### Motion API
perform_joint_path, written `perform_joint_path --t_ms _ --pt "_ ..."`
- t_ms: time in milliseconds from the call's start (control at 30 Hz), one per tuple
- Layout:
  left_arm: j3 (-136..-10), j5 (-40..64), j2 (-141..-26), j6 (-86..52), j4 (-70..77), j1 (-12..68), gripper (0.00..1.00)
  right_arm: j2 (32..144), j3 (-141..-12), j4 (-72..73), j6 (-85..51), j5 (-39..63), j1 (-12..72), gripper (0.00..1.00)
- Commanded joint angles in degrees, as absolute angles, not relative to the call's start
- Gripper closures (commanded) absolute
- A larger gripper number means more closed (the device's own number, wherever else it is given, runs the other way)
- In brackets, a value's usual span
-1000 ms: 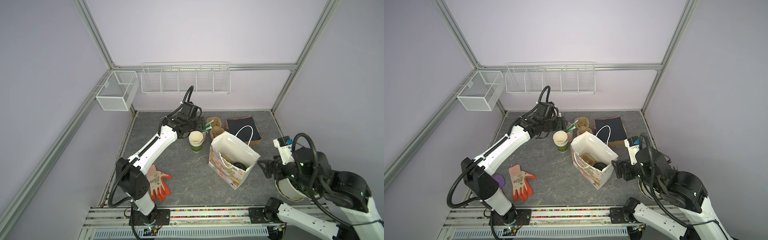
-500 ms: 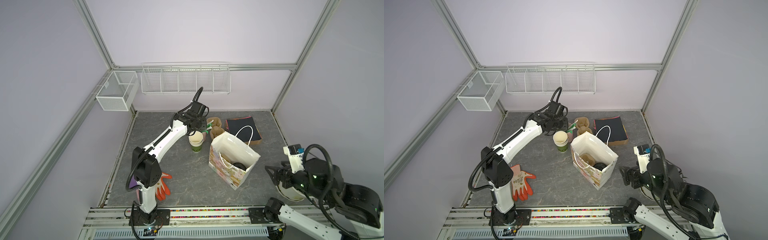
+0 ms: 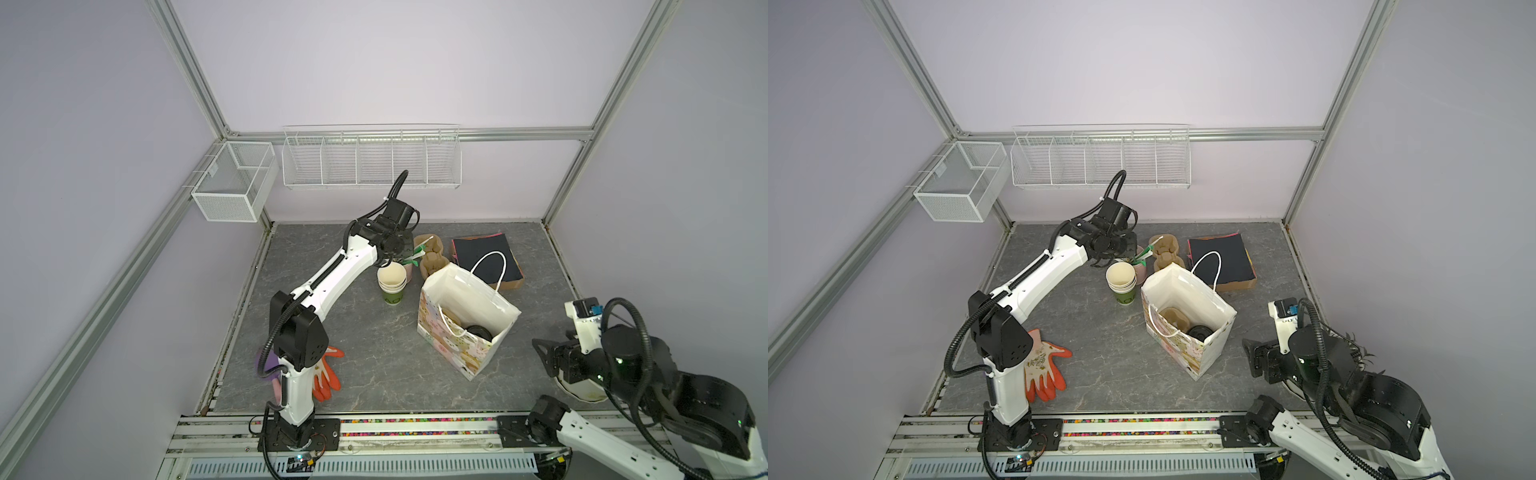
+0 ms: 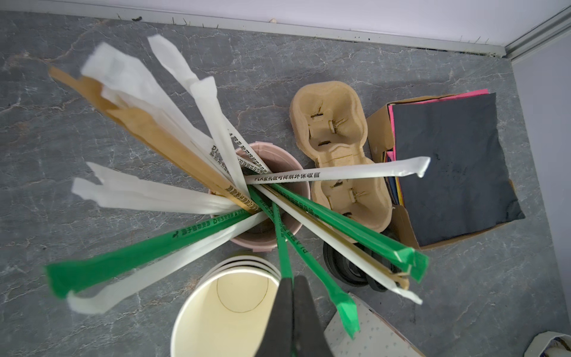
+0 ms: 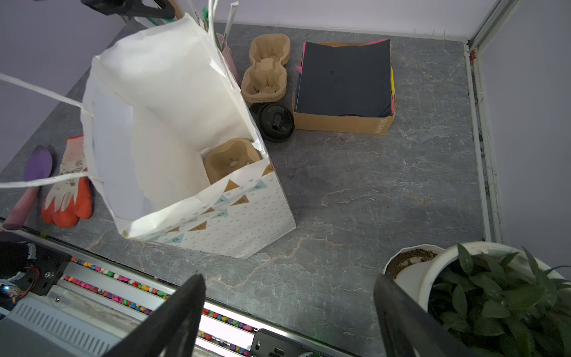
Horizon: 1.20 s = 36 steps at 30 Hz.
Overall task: Pack a coffee takeout order
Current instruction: Pick up the straw from the storage cup, then place the straw in the takeout bag.
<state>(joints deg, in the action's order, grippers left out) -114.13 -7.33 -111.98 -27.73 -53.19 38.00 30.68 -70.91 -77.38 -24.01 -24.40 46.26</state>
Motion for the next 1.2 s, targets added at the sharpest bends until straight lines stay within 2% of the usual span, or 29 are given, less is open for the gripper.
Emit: perform_joint_path --t_ms 0,367,600,800,967,1167 --pt "-119.5 -9.6 -112.0 -26.4 -58.4 38.1 1.00 30.0 -69.6 -78.0 -24.4 -25.4 46.2 0.12" --pt "-130.5 -14.6 -108.6 -23.8 -68.0 38.1 1.00 27.9 -66.0 -76.4 -25.6 -25.6 46.1 0.12" --pt "-140.3 -14.4 -101.2 -22.7 -73.4 38.5 1.00 26.6 -64.6 -76.2 -27.0 -26.6 46.1 0.12" --pt "-139.2 -14.3 -96.2 -22.7 -73.1 42.8 1.00 26.7 -64.3 -76.1 -27.2 -26.6 46.1 0.12" --pt "-147.0 -11.1 -96.3 -24.4 -76.4 46.8 1.00 26.1 -63.7 -76.0 -27.7 -26.9 46.1 0.12" --pt "-145.5 -7.4 -92.8 -26.8 -74.9 56.7 1.00 25.6 -63.5 -76.3 -28.7 -27.9 46.0 0.12"
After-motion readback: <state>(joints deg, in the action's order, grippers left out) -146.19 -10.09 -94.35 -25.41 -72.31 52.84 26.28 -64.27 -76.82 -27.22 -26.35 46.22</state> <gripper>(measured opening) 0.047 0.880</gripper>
